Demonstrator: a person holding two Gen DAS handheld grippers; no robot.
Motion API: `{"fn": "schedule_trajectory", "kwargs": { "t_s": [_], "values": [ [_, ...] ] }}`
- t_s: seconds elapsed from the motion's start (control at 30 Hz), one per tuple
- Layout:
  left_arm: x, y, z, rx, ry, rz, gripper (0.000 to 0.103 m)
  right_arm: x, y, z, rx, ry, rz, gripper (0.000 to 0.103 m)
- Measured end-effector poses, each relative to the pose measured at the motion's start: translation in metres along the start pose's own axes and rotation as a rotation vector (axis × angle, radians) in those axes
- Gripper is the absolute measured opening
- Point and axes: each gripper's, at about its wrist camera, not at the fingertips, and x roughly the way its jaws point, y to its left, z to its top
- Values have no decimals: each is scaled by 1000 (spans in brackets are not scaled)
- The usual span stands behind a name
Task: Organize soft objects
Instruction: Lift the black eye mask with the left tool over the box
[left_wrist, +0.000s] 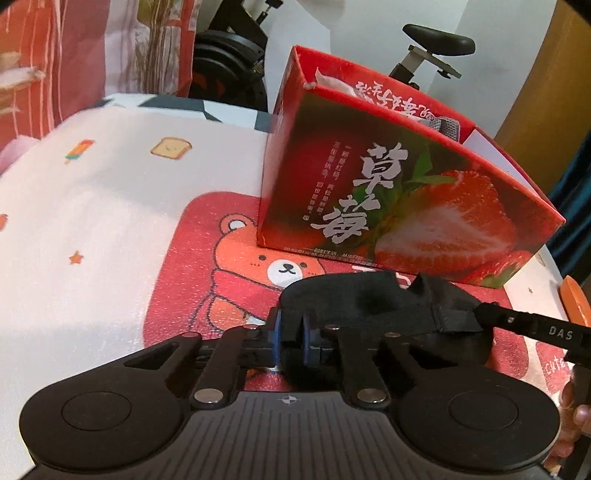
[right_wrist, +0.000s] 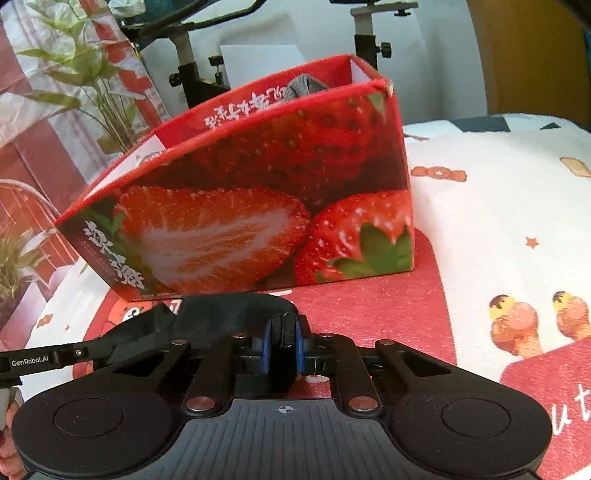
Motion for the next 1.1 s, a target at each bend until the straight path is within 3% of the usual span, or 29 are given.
{"fn": "schedule_trajectory", "kwargs": {
  "t_s": [0.53,0.8,1.1],
  "values": [
    [-62,-15,4,21,-147,29,8,-54,23,20,-87,-143,91,7],
    [-101,-20,21,46,-271,15,8,-87,38,42,-123,-254,149,7],
    [-123,-37,53,110,-370,-21,8,-99,42,73,-146,-335,143,7]
  ]
}}
